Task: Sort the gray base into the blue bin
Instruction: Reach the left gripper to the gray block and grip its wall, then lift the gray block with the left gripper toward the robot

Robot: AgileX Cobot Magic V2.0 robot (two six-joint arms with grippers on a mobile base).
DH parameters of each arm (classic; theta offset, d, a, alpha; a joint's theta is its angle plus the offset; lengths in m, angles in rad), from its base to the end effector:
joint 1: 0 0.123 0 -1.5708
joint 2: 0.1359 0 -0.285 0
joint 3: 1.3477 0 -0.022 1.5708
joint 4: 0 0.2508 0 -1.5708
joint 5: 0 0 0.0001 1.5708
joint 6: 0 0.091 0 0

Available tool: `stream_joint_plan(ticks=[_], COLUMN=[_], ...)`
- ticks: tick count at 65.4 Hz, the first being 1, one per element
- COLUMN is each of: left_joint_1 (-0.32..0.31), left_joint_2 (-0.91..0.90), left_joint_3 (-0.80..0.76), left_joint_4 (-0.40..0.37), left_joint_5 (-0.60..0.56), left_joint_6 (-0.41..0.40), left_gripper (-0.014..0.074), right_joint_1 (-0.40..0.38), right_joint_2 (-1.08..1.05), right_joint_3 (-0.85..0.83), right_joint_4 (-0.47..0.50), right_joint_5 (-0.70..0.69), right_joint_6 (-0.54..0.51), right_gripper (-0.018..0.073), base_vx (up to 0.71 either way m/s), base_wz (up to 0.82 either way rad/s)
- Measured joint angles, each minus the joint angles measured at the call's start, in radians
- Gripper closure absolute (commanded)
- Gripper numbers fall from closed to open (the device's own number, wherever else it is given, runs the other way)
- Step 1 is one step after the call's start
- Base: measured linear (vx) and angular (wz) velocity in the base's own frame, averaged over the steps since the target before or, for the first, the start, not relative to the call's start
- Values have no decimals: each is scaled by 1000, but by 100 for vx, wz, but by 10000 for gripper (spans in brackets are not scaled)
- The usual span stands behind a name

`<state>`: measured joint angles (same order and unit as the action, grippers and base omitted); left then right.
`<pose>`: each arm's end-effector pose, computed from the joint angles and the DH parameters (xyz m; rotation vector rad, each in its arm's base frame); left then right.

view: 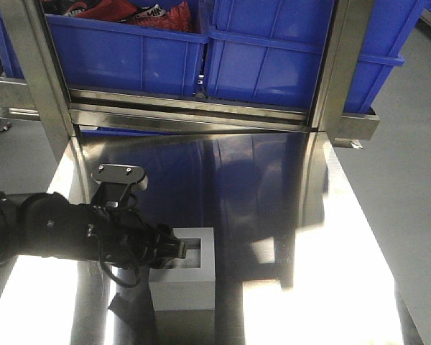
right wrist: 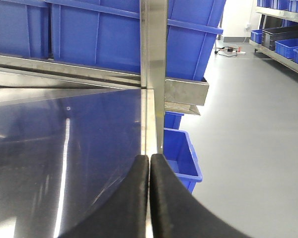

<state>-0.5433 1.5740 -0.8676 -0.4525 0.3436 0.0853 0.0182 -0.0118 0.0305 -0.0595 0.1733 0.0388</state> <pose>0.2586 -0.1719 0.2054 0.3189 2.5538 -0.5382 0.0564 0.0001 0.1878 -0.0241 1.6751 -0.0098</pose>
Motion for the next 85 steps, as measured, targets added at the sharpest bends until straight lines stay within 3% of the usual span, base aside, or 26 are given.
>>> stream_joint_plan(ticks=[19,39,66,85], left_joint_1=[0,0,0,0], left_joint_2=[48,52,18,-183], left_joint_3=[-39,-48,-38,-31], left_joint_4=[6,18,62,133], left_joint_5=[47,42,44,23], left_joint_6=[-16,-26,-23,14], left_gripper=[234,605,602,602], right_joint_1=[0,0,0,0], right_joint_2=[0,0,0,0], right_joint_3=[0,0,0,0], right_joint_4=[0,0,0,0], right_joint_5=[0,0,0,0], right_joint_6=[0,0,0,0], right_gripper=[568,568,568,568], base_vx=[0,0,0,0], base_wz=[0,0,0,0])
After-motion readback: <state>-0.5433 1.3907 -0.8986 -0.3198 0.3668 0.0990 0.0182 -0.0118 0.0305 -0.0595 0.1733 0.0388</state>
